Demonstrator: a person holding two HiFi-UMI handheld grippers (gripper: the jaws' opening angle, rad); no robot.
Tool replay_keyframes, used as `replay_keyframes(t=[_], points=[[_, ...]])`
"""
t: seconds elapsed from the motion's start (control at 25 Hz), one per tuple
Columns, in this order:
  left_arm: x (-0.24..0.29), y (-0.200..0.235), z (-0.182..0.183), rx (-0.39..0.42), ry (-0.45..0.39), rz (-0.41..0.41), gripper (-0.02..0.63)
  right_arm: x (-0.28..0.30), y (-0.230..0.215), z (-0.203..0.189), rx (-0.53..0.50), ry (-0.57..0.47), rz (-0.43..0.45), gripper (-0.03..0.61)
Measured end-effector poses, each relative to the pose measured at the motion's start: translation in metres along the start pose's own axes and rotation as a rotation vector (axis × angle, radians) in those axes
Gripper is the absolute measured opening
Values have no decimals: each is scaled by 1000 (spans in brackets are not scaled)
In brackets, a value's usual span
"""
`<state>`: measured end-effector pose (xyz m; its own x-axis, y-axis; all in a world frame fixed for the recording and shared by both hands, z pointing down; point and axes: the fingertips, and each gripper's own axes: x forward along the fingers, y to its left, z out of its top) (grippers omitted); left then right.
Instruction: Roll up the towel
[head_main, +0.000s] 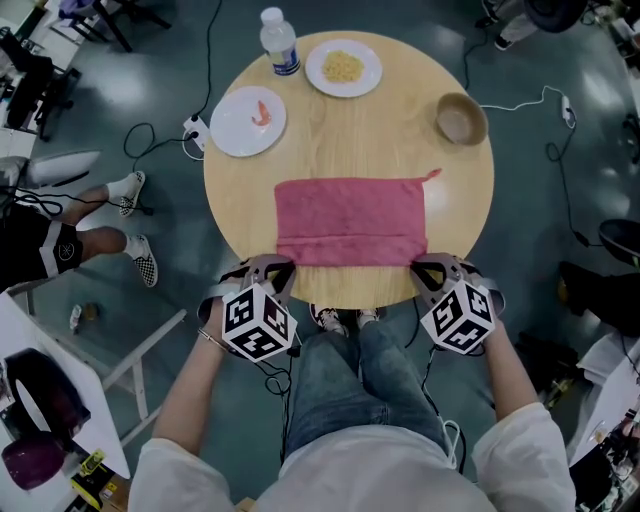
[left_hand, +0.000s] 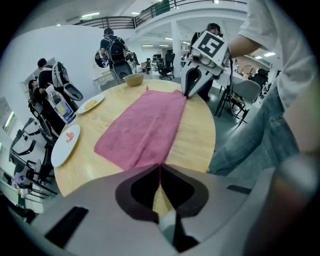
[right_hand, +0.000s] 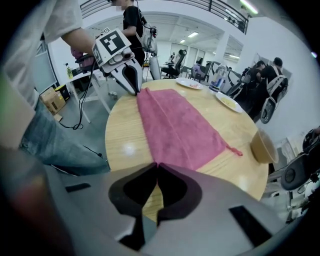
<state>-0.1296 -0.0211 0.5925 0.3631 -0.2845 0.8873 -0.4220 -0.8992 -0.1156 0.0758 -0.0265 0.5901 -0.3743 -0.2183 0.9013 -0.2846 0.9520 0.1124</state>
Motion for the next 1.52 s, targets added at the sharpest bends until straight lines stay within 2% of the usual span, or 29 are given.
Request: replay_keyframes(t=[0.28,0.44,0.84,1.12,1.52], points=[[-17,-39,-7,-33,19,-82,15,-18,33,-9,23,1,85,11],[-26,-47,-8,-49,25,-114,15,-30,37,-6,37,-7,97,11],[-33,-1,11,-130,-10,-118,16,-37,-4,14,70,-19,73,11],[-18,21,14,-159,14,-110,16,-25,-31,20,86,-11,69,11],[2,38,12,-186,48,-102,17,-4,-47,17,106,19,78,11]])
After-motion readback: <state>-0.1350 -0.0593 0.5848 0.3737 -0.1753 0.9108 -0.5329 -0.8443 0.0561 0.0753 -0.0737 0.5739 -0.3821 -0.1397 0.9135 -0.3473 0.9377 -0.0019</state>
